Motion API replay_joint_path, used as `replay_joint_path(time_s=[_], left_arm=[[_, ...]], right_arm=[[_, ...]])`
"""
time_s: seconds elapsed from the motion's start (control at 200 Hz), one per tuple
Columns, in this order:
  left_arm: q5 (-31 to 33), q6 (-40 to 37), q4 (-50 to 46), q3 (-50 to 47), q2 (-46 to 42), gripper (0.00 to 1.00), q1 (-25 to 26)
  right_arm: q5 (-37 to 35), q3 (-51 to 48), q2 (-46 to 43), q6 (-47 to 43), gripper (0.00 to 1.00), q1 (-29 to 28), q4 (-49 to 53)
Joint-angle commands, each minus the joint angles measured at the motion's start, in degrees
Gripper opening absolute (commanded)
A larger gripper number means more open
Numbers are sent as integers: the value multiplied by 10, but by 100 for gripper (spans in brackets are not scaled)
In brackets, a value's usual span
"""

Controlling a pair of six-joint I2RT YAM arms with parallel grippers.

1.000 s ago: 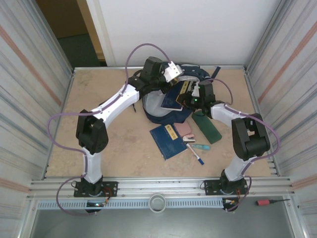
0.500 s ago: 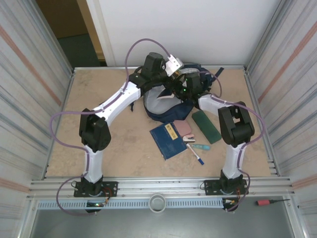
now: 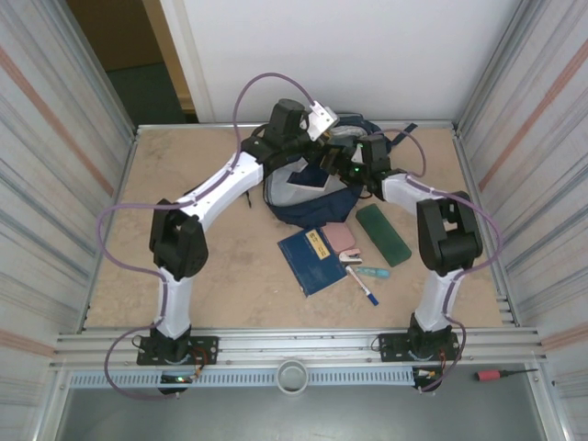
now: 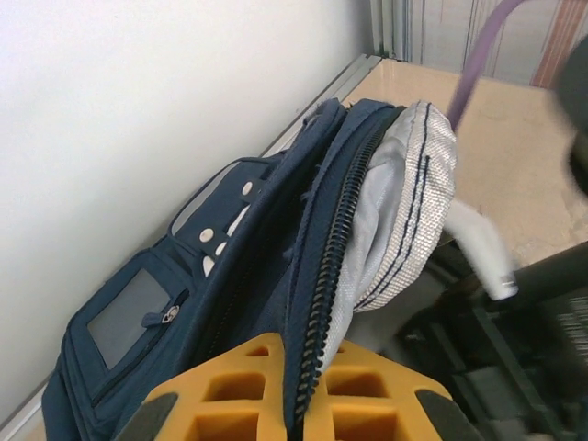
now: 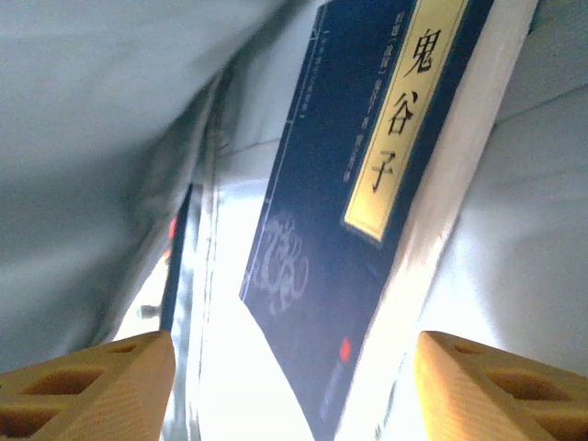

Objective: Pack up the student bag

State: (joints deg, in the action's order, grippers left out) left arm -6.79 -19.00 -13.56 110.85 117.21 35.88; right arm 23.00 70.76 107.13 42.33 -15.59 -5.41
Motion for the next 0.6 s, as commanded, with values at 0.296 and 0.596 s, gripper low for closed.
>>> replay_joint_path(time_s=[0.296,0.596], left_arm=[[-34,68,66,-29,32,5,3],[9,155,66,-185,-101,51,3]], right_arm=[[-78,-185,-305,-163,74,-58,202],[-125,-249,-359,-193,72,-238,270]])
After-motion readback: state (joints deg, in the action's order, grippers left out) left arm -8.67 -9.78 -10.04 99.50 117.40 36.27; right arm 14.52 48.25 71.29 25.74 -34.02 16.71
